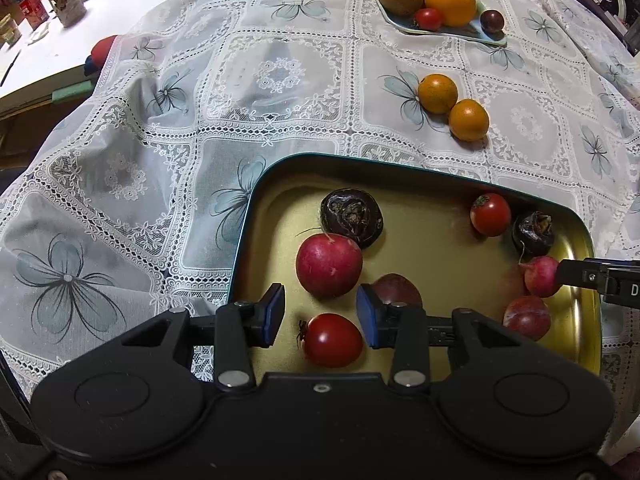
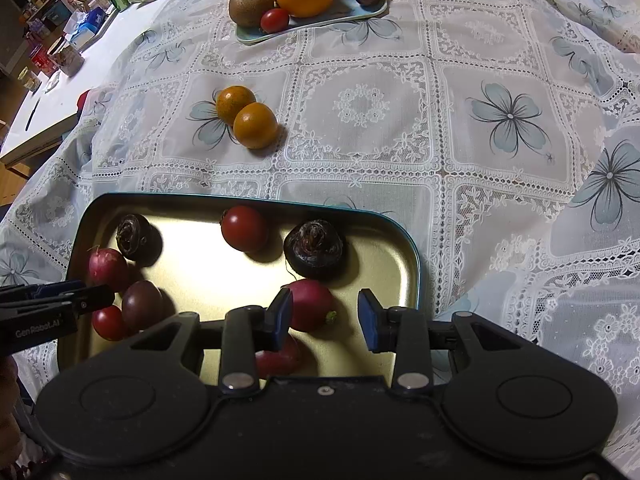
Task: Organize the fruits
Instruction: 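Carry the red plums over the gold tray and open both tools, then move both open tools from the tray toward the small orange tomatoes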
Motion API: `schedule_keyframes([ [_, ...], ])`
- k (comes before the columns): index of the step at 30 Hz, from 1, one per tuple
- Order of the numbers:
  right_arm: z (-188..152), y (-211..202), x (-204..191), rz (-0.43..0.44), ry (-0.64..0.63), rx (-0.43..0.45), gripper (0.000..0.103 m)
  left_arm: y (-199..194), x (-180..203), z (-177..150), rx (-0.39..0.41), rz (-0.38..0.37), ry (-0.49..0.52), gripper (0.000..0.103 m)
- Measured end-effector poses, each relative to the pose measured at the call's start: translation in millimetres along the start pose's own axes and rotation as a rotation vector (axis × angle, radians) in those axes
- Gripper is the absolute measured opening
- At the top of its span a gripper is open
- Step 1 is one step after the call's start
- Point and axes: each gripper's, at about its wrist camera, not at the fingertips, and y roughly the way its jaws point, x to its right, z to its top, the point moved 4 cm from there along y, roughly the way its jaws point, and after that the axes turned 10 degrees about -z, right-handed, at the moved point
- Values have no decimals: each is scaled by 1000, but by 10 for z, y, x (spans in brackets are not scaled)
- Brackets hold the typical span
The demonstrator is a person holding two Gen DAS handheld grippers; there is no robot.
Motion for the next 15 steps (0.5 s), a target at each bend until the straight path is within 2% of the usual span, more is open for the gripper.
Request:
schedule_keyframes([
  [9, -10, -7, -18, 5, -6, -3, 38, -2, 6, -14, -1, 19, 9, 47],
  [15, 22, -46, -45, 14, -13, 1, 38, -20, 28, 88, 9, 36, 27, 47],
])
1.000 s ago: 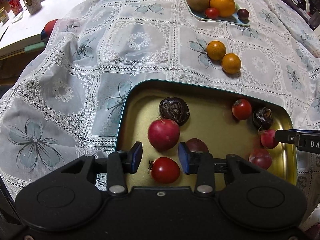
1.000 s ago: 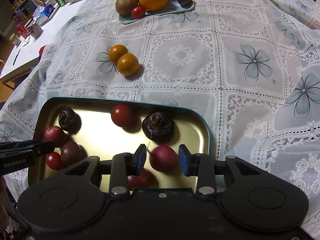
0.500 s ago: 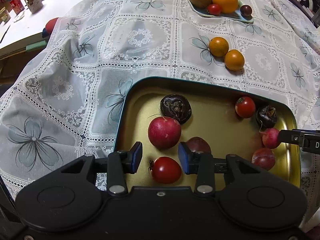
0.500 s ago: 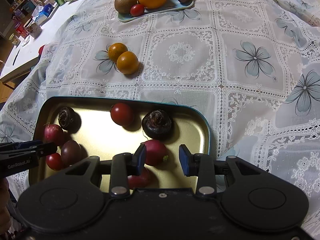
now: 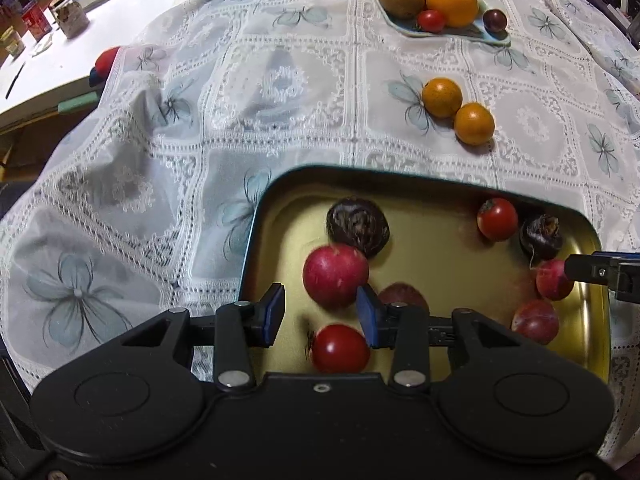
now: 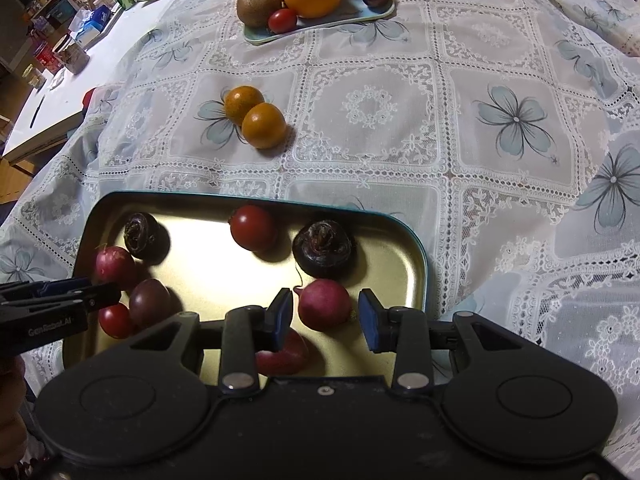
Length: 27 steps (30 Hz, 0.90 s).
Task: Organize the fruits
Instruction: 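Move both open tools from the tray toward the small orange tomatoes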
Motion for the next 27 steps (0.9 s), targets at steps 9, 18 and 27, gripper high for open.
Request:
schedule_keyframes([
  [9, 347, -59, -113, 14, -1, 54, 39, -22, -13, 424, 51, 17, -4, 47],
  [18, 797, 95, -310, 27, 12, 75, 40, 64, -136, 655, 62, 21, -43, 47],
  [27, 1092, 386, -596, -25, -18, 106, 43, 113, -306, 671, 46, 33, -78, 47],
])
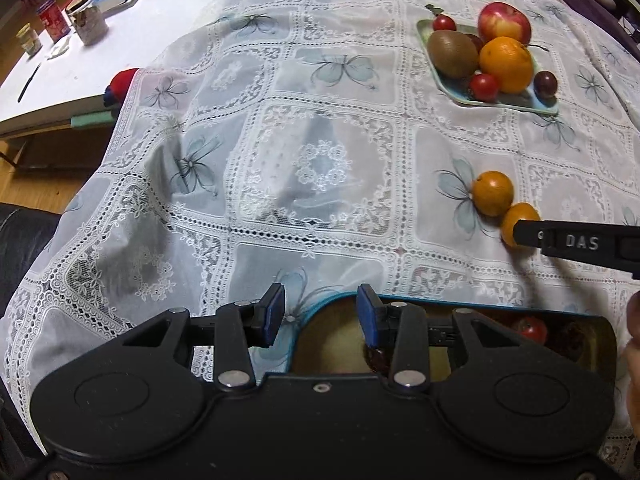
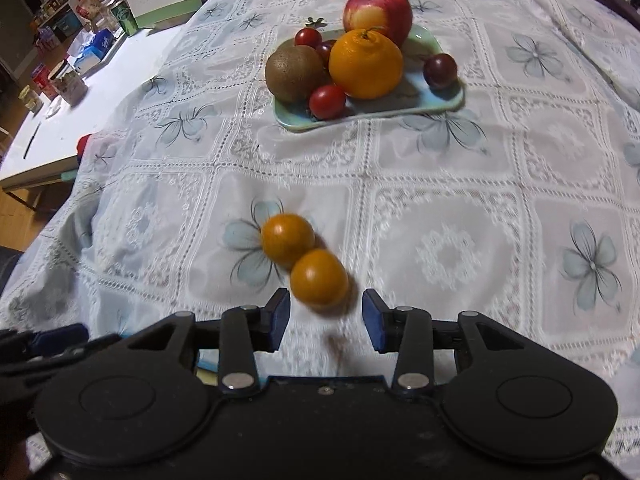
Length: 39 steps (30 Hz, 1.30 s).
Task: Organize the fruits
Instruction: 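Move both open tools from the tray toward the small orange tomatoes, then grasp an orange tomato with the right tool while the left tool grasps the other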
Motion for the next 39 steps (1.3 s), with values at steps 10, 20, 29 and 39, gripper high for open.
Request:
schedule_keyframes([
  [10, 48, 331, -96, -49, -13, -20, 38, 36, -29, 76, -1, 5, -2, 47],
  [20, -5, 63, 376, -3, 97, 11, 38, 54, 467, 314, 25, -86, 82, 47],
  [29, -251, -104, 884, -56, 200, 101, 38, 364, 1139, 523, 25, -170, 175, 48],
  [39, -387, 12, 1062, -37, 259, 110, 38, 738, 1316, 554, 15, -67, 215, 48],
])
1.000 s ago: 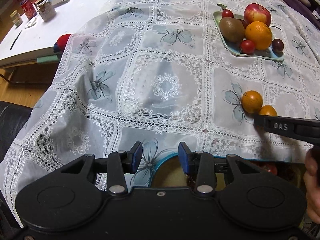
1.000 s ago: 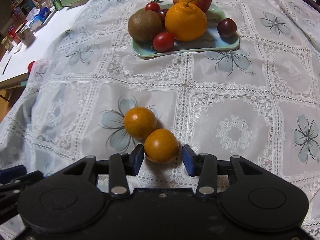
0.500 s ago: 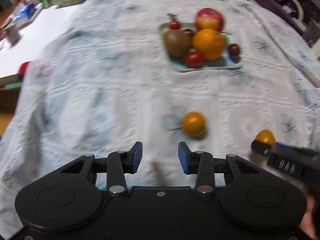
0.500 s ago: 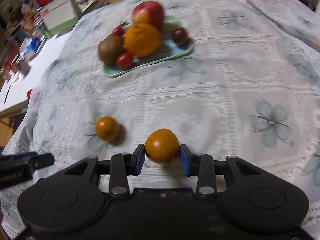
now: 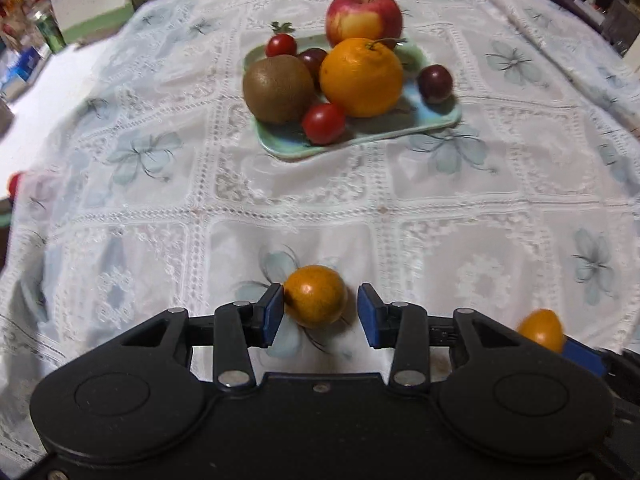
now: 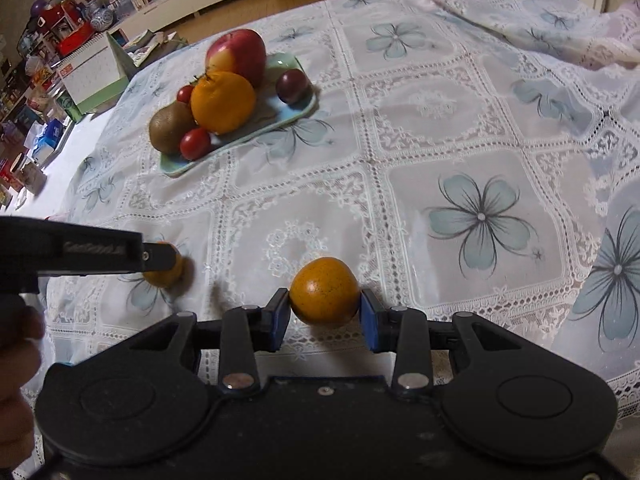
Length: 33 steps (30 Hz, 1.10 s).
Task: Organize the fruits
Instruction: 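Grasp an orange tomato with the right tool while the left tool grasps the other, then carry the orange tomatoes over the gold tray and open both tools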
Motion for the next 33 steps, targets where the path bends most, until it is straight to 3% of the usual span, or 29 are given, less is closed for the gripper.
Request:
schedule_keyframes([
  [4, -25, 40, 10, -2, 4, -5, 38, 140, -60, -10, -45, -18, -38, 48],
  [11, -44, 66, -20, -13, -11, -1, 38, 186, -58, 55, -48, -18, -54, 46],
  [18, -39, 61, 8, -2, -6, 1, 38, -48, -136, 40, -29, -66, -95, 46],
  [33, -155, -213, -100, 53, -82, -32, 38, -945, -121, -759, -8, -96, -20, 46],
])
